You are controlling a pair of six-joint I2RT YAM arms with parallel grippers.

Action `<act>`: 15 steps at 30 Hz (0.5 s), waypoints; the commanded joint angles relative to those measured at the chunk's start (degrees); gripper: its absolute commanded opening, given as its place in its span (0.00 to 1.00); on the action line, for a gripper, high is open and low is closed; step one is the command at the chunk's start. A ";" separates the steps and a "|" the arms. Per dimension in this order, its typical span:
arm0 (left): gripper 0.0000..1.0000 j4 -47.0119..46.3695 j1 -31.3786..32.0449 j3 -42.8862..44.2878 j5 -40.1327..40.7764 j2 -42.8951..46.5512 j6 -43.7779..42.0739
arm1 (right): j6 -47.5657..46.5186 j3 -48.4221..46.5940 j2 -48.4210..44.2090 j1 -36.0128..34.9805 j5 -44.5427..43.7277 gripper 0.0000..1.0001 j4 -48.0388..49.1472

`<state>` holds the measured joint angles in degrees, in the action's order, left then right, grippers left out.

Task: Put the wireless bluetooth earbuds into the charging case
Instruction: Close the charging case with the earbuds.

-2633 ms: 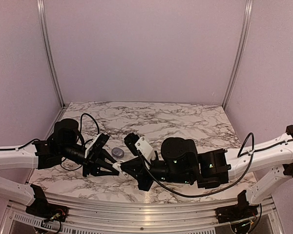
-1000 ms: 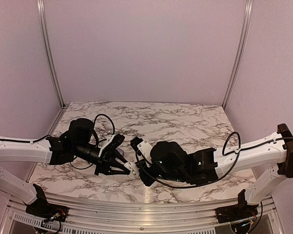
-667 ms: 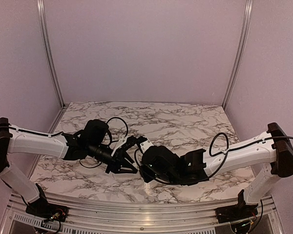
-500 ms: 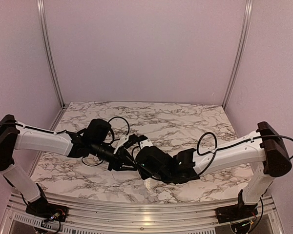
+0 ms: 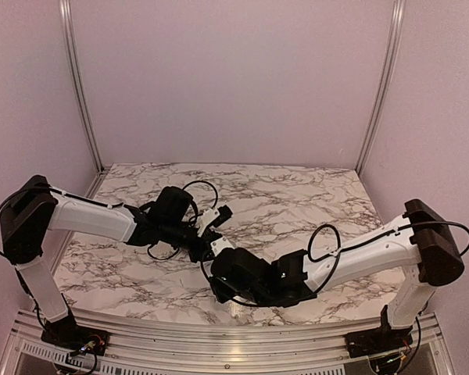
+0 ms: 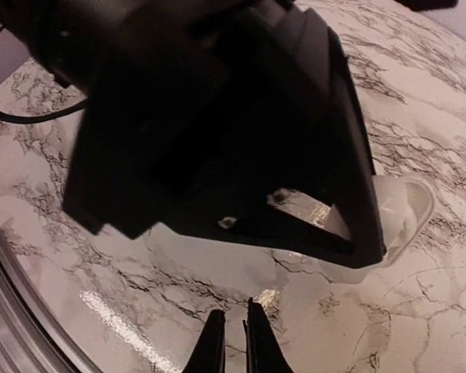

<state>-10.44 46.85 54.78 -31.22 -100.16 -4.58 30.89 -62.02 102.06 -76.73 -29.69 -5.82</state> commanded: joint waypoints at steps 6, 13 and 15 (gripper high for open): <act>0.00 2.21 0.08 5.59 4.88 -3.63 -2.62 | -1.89 7.52 -14.75 -0.86 -3.84 0.16 4.75; 0.00 2.34 0.04 5.94 9.17 -4.14 -2.47 | -0.91 18.41 -28.16 -0.62 -10.33 0.85 11.12; 0.00 2.38 0.08 6.11 10.37 -4.40 -2.58 | -0.92 23.34 -32.70 -0.52 -12.11 0.97 16.13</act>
<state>-8.75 47.00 59.31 -24.25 -103.59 -6.50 29.95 -44.66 76.29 -77.71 -36.69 1.80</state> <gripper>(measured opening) 0.199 0.884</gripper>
